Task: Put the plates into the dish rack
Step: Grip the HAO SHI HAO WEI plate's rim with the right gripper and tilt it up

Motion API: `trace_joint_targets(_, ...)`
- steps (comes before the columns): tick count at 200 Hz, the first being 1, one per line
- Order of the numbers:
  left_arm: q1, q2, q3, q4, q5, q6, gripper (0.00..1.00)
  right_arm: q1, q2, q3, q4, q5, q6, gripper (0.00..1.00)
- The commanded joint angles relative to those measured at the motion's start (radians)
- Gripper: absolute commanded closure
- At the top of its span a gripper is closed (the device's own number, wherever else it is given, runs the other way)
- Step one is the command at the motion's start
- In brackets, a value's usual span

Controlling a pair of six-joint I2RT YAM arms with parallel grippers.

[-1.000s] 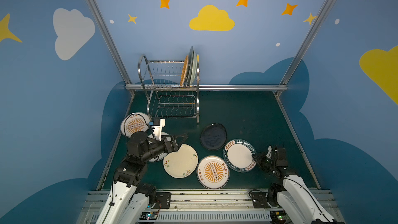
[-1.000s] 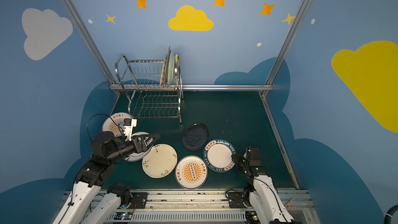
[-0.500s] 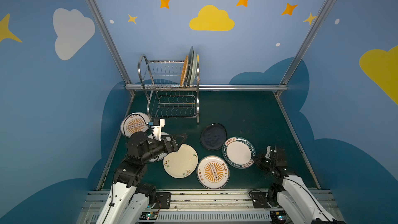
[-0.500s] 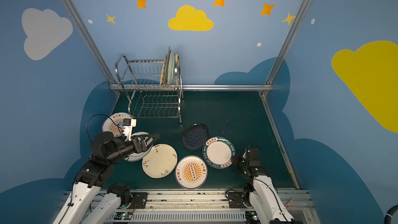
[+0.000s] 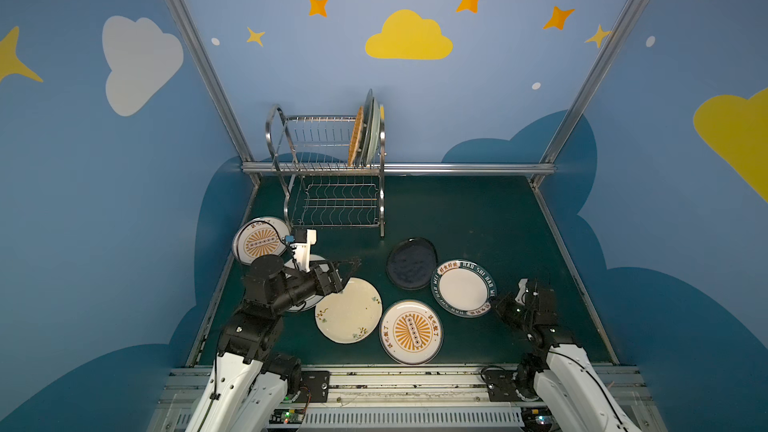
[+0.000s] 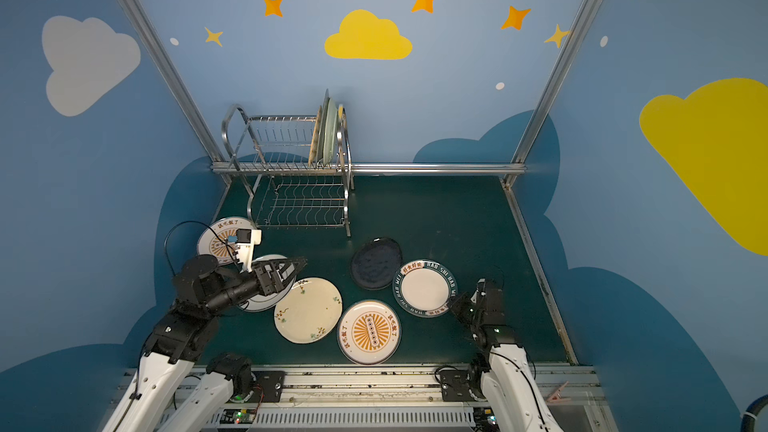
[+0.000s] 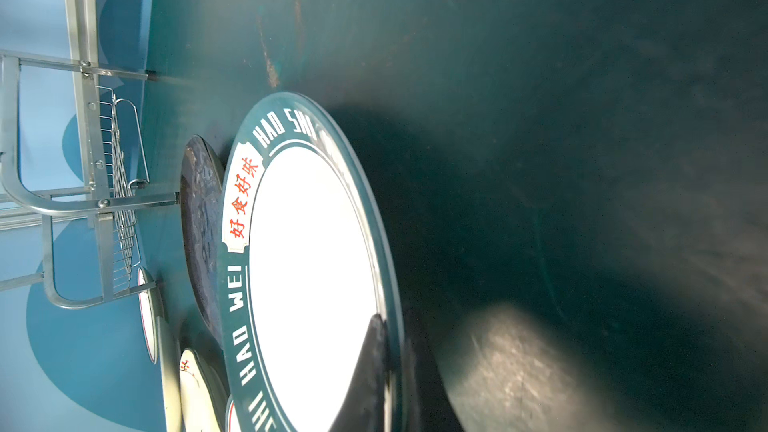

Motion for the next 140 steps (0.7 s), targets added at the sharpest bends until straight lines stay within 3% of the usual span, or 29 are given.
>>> trace_joint_targets(1,0.004,-0.009,-0.010,-0.013,-0.010,0.013,0.00,0.001,0.004,0.017,-0.051,0.010,-0.016,1.00)
trace_joint_targets(140,0.029,0.005,-0.016,-0.022,-0.047,0.013,0.00,-0.007,0.040,0.192,-0.023,-0.040,-0.045,1.00)
